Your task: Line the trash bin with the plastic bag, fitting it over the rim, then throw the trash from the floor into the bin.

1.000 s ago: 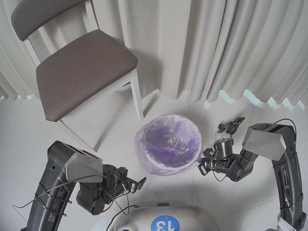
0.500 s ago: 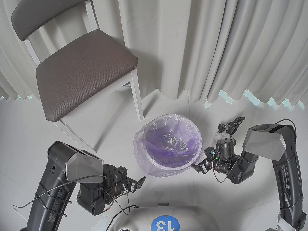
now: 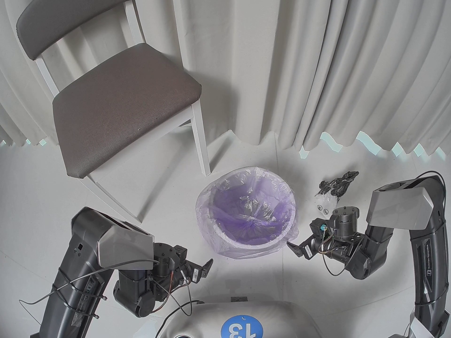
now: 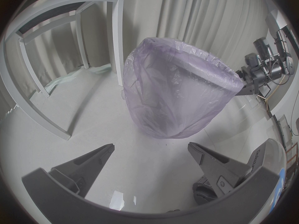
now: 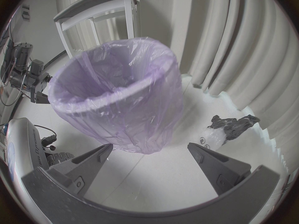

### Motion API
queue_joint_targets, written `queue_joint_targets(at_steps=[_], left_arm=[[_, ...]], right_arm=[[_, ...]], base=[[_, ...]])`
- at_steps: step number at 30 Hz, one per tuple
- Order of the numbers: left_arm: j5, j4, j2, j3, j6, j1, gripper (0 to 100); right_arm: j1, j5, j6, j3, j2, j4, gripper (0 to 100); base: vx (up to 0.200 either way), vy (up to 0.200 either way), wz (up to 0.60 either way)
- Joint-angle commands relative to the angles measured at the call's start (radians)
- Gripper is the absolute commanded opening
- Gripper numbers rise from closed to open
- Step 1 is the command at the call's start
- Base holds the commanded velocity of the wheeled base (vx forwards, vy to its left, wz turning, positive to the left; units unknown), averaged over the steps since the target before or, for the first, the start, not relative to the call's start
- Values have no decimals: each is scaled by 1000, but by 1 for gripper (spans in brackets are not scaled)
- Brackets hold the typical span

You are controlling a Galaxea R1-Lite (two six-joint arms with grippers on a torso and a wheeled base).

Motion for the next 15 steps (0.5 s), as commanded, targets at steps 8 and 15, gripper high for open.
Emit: queue_joint_targets(at_steps=[8,15], left_arm=[[44,-18,5,-58,101,71,100],[41,-18,45,-205,173,121,100]], right_arm=[[-13,-17,-5,116,-119,-78,100],[-16,-40,-4,125,-162,-82,100]], base=[[0,0,0],[0,0,0]])
